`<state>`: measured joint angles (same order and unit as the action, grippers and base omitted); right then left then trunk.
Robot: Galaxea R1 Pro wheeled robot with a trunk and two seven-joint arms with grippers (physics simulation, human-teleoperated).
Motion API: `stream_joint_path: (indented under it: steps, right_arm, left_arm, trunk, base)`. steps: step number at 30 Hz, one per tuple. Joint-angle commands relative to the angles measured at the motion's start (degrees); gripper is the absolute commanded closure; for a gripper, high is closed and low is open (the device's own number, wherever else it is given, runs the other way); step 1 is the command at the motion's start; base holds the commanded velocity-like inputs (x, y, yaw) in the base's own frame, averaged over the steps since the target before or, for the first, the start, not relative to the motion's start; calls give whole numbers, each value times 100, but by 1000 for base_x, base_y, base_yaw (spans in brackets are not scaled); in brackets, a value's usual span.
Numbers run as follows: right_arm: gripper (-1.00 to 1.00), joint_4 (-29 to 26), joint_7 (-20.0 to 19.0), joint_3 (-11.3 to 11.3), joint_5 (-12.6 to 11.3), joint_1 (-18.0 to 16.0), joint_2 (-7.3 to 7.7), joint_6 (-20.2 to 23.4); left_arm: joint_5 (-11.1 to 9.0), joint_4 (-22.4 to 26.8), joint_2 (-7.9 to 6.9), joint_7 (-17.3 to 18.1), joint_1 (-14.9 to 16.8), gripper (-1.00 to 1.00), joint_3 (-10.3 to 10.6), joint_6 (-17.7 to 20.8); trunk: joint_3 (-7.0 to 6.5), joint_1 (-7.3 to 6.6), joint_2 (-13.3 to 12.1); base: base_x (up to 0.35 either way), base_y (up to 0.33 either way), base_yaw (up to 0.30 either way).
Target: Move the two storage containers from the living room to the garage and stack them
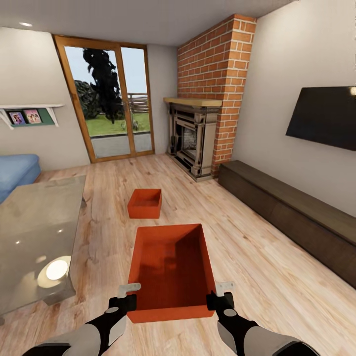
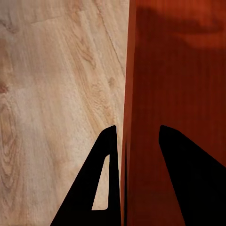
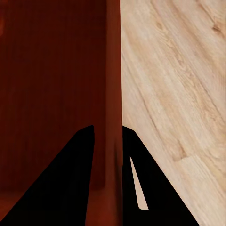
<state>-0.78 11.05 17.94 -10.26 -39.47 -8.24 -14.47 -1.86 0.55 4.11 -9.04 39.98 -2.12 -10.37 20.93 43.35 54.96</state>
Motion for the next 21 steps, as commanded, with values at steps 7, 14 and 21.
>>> stream_joint_path:
  steps: [7, 14, 21]
  right_arm:
    - [100, -54, -32, -89, -90, -8, -20, -38]
    - [100, -54, -33, -89, -90, -8, -20, -38]
    - [100, -54, -33, -89, -90, -8, -18, -38]
  left_arm:
    - [-69, -25, -4, 8, 1, 100, 36, -26]
    - [-77, -28, -7, 8, 1, 100, 36, -26]
    - [-73, -28, -7, 8, 1, 100, 36, -26]
  trunk:
    - [-59, 0, 4]
    - [-124, 0, 4]
    - [-190, 0, 4]
  base:
    - [0, 0, 0]
    - [0, 0, 0]
    - [0, 0, 0]
